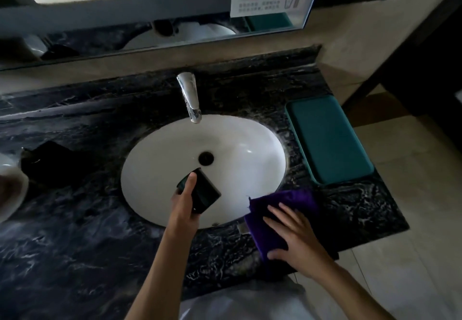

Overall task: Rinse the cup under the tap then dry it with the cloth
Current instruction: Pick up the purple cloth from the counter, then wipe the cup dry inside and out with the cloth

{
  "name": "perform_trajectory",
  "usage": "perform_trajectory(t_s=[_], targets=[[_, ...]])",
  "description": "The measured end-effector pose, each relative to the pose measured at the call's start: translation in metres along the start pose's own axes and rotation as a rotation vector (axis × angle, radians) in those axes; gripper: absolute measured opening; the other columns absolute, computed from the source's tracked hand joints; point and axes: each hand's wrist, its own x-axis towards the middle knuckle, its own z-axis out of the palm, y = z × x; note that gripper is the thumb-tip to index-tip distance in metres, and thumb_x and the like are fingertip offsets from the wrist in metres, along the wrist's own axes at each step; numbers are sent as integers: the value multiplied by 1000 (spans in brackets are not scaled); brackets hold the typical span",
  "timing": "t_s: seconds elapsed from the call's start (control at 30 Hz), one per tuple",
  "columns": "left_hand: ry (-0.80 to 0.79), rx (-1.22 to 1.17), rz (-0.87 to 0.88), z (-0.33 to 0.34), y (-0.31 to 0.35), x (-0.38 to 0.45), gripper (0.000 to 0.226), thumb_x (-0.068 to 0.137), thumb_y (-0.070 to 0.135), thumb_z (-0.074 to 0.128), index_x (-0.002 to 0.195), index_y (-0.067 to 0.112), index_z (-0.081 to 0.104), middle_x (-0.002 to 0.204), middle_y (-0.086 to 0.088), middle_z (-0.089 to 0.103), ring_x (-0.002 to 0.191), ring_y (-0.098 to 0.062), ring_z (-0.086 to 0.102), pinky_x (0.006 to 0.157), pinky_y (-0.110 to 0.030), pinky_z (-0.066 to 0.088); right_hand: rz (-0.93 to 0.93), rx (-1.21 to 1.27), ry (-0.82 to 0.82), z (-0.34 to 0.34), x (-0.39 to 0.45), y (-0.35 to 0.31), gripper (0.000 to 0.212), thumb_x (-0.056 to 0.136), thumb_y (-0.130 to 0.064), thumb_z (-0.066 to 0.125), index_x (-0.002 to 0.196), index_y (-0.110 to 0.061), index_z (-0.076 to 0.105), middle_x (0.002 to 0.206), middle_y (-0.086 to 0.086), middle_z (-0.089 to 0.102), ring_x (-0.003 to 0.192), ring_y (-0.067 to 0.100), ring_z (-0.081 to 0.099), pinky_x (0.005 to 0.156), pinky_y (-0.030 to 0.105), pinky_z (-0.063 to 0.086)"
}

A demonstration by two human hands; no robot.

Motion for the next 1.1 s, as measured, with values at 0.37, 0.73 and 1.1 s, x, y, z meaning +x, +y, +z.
perform_trajectory(t_s=[0.37,0.73,1.1], targets=[[16,24,10,-3,-19,-17,53,92,43,75,134,13,60,130,-16,67,119,-36,65,101,-55,56,-206,-350,-278,6,-33,35,126,73,-42,83,163,-31,-5,173,4,-9,157,29,-18,121,57,-7],[-2,41,6,11,-22,-33,50,94,44,72,131,12,61,129,-18,68,118,-36,66,98,-51,57,295,736,144,-23,6,-18,37,95,-50,57,114,-22,72,108,-6,71,96,1,60,95,33,46],[-179,327,345,52,33,-82,67,67,62,76,114,15,69,106,-9,78,96,-24,76,81,-42,64,382,2027,91,-106,80,-98,74,104,-62,22,149,-10,51,152,15,55,143,29,49,119,45,31]])
